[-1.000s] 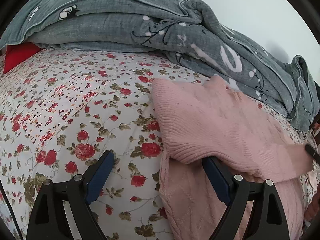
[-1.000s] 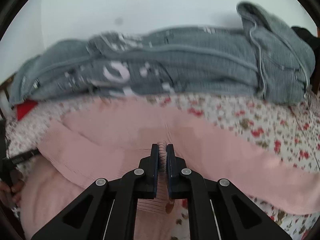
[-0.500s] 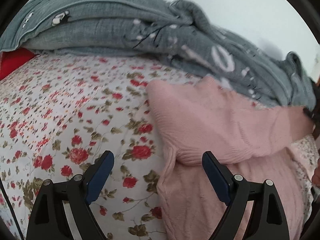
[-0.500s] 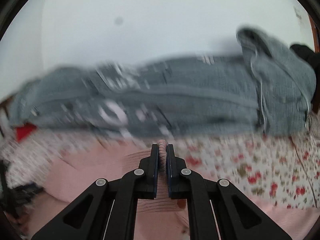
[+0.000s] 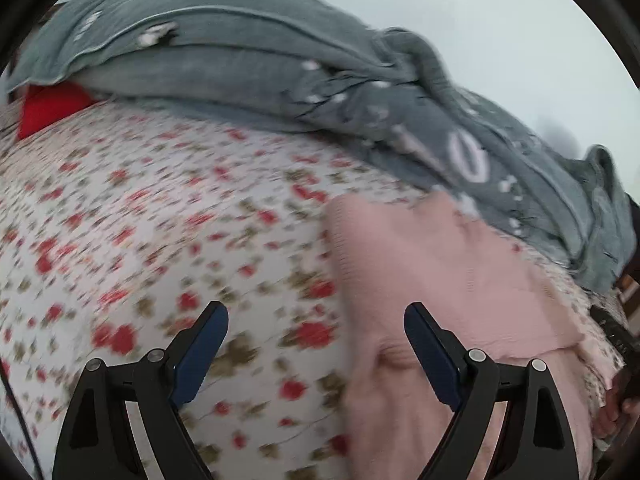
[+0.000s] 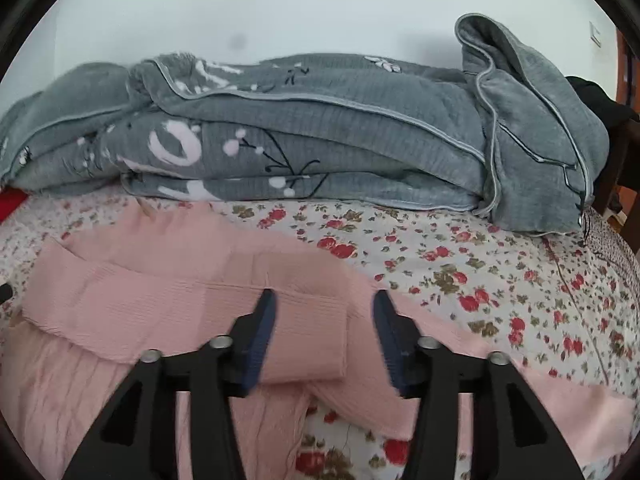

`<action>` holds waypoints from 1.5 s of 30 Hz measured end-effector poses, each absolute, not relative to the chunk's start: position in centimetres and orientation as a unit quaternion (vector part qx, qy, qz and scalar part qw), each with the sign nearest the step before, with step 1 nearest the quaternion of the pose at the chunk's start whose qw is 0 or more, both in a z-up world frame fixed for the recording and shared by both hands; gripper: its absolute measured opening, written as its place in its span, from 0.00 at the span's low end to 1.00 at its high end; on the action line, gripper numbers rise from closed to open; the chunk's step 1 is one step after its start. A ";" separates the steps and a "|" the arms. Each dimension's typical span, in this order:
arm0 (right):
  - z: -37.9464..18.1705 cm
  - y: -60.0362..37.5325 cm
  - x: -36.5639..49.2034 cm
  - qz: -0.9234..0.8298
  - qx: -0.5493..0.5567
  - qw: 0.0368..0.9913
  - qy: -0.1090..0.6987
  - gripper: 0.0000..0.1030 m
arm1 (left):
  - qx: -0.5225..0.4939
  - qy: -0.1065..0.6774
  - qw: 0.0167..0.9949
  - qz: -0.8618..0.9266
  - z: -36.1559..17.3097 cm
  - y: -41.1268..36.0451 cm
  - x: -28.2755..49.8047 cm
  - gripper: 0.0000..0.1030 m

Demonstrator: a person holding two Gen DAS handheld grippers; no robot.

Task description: Fold small clothes

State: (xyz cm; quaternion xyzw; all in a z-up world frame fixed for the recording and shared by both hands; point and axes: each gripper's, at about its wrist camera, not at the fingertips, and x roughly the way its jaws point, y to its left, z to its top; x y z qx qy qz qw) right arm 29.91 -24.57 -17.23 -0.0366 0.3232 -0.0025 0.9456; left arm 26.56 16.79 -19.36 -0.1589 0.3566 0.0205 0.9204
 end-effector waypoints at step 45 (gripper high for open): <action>-21.2 -30.0 31.2 -0.056 0.041 0.909 0.410 0.66 | -0.106 0.424 0.899 0.031 -22.0 13.7 29.9 0.90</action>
